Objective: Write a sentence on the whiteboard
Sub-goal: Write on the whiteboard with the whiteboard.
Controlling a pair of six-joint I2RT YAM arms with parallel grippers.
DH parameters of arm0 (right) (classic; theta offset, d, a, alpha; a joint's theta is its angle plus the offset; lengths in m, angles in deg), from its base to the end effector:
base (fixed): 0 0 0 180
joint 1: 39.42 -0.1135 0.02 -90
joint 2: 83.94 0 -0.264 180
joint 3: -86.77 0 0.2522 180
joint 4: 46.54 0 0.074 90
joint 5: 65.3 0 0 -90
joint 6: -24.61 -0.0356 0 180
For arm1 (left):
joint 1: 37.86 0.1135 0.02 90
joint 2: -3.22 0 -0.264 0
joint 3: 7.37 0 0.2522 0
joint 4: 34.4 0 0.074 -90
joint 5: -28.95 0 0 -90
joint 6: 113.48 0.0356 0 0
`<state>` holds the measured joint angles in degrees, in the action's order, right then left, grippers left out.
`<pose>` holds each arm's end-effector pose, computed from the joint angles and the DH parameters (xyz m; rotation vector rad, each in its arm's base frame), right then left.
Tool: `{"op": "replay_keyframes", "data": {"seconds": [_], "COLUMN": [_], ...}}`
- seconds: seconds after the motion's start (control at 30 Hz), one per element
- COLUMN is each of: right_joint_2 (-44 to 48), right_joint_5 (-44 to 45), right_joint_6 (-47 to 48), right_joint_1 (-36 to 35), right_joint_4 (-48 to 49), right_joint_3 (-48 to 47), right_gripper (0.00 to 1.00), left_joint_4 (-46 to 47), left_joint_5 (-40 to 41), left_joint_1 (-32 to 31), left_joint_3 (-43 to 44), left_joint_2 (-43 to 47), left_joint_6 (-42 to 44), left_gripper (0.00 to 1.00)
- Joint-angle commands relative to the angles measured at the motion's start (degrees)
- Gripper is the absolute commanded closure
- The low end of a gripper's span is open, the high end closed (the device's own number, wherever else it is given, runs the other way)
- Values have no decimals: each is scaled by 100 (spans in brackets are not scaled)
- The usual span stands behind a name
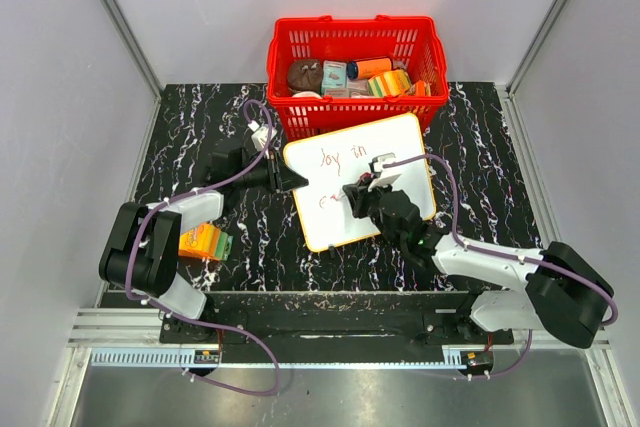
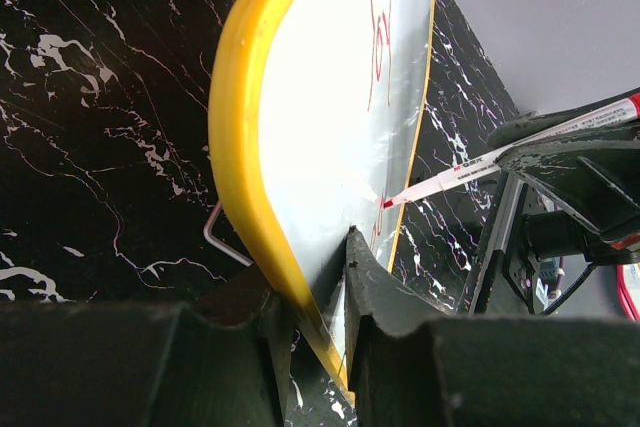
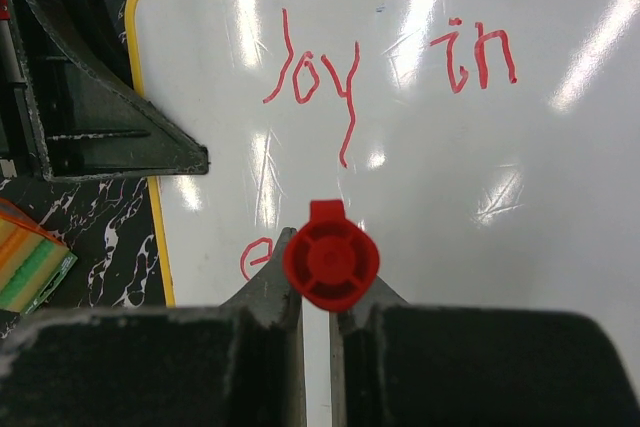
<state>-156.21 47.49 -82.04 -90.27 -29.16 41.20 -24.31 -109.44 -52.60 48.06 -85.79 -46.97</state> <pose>0.1814 0.2009 0.2343 -0.2249 1.7347 0.5246 0.2980 -0.1059 0.1991 0.4276 2.0045 -1.2568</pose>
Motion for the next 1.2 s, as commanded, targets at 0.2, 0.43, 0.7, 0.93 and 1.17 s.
{"op": "replay_keyframes", "data": {"seconds": [0.2, 0.43, 0.7, 0.93, 1.17], "right_joint_2": [143, 406, 802, 557, 468], "right_joint_5": [50, 112, 129, 297, 244], "right_joint_6": [-23, 12, 100, 162, 161], "right_joint_1": [58, 49, 58, 163, 242], "right_joint_4": [-371, -442, -556, -600, -530], "right_joint_3": [184, 131, -18, -228, -378], "right_gripper": [100, 100, 100, 100, 100], "left_joint_4": [-329, -338, -338, -338, -347], "left_joint_5": [769, 777, 777, 777, 769], "left_joint_1": [-178, -178, -178, -178, -178], "left_joint_3": [-10, -10, -10, -10, -10], "left_joint_2": [-187, -178, -169, -178, -169], "left_joint_6": [1171, 1171, 1180, 1180, 1180], "left_gripper": [100, 100, 100, 100, 100]}}
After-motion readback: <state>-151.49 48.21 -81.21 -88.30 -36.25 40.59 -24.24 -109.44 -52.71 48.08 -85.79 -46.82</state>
